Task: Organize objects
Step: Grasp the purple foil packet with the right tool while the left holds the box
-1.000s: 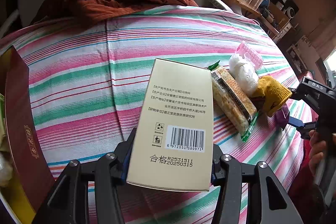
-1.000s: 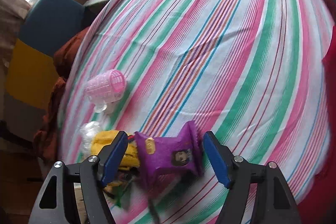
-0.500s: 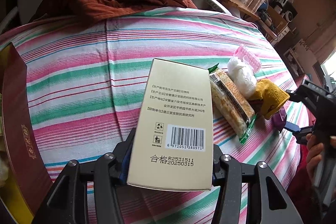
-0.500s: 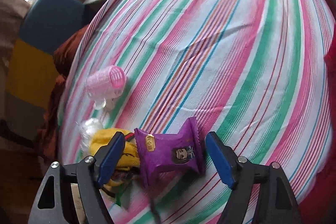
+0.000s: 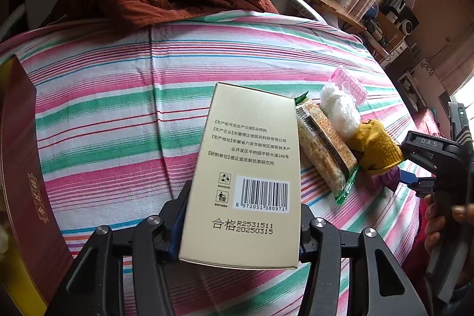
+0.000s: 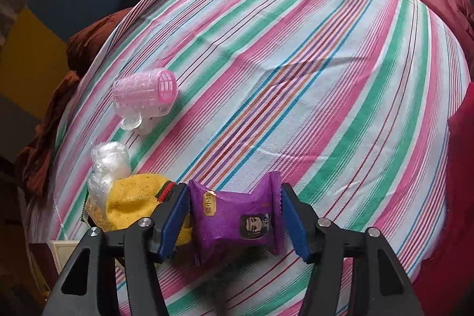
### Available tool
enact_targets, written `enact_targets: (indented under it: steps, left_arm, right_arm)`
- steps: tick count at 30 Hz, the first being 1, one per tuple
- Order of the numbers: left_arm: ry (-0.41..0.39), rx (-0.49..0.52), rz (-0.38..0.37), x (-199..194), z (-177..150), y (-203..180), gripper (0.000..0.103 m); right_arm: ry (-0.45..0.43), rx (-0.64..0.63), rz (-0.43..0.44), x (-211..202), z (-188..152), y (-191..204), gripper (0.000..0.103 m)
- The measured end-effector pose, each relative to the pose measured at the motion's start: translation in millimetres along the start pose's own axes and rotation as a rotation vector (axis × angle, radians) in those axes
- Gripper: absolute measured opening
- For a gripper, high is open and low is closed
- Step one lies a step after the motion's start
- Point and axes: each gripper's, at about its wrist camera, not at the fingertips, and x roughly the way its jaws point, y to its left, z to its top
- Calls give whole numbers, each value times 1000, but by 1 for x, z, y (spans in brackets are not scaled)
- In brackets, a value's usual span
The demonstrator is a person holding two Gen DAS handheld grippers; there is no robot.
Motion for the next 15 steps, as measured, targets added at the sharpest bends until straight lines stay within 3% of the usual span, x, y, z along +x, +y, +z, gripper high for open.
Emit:
enact_targets:
  steps: [3, 5, 7, 15]
  left_arm:
    - [0, 2, 1, 0, 0, 0, 55]
    - [0, 8, 6, 0, 0, -1, 55]
    - [0, 11, 7, 0, 0, 0, 55]
    - [-9, 24, 15, -1, -1, -1, 53]
  right_arm:
    - [1, -29, -24, 1, -1, 3, 62]
    - [-9, -41, -37, 0, -2, 4, 55]
    - [-16, -28, -9, -2, -2, 2, 47]
    - [-116, 66, 116, -23, 1, -18, 47]
